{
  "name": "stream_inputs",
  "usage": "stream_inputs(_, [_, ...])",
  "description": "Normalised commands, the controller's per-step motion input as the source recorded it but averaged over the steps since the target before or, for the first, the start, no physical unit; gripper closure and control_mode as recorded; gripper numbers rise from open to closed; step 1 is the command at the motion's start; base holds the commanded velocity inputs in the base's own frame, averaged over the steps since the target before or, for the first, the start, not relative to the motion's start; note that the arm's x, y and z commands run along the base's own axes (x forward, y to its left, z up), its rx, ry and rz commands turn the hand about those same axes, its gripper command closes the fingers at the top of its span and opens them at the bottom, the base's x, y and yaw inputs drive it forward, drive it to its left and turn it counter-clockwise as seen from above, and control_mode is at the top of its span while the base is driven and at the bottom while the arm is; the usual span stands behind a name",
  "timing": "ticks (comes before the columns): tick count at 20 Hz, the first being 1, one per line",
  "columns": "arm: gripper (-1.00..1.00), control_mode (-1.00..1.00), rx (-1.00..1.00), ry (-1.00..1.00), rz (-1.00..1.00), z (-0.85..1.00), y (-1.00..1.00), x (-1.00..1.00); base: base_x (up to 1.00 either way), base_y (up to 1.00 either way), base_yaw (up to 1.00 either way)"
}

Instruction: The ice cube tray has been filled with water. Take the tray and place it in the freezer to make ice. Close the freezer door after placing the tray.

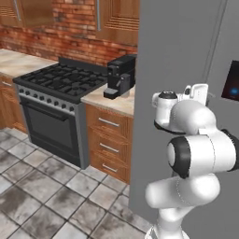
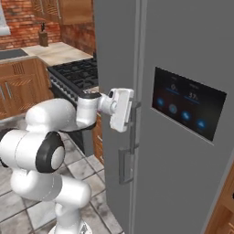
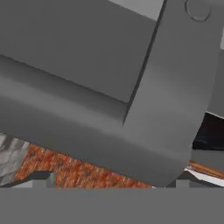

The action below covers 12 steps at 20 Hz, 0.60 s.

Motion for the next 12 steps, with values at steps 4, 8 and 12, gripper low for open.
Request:
stream_inputs(4, [-1.0, -1.0, 0.22, 0.31, 0.03, 0.0, -1.0, 0.91, 0.0, 0.0, 0.0])
stream_inputs(8, [-1.0, -1.0, 0.19, 0.29, 0.0, 0.0, -0.86, 0.6, 0.0, 0.0, 0.0])
stream_inputs(12, [-1.0, -1.0, 0.07, 0.0, 0.14, 0.0, -0.29, -0.5, 0.0, 0.0, 0.0])
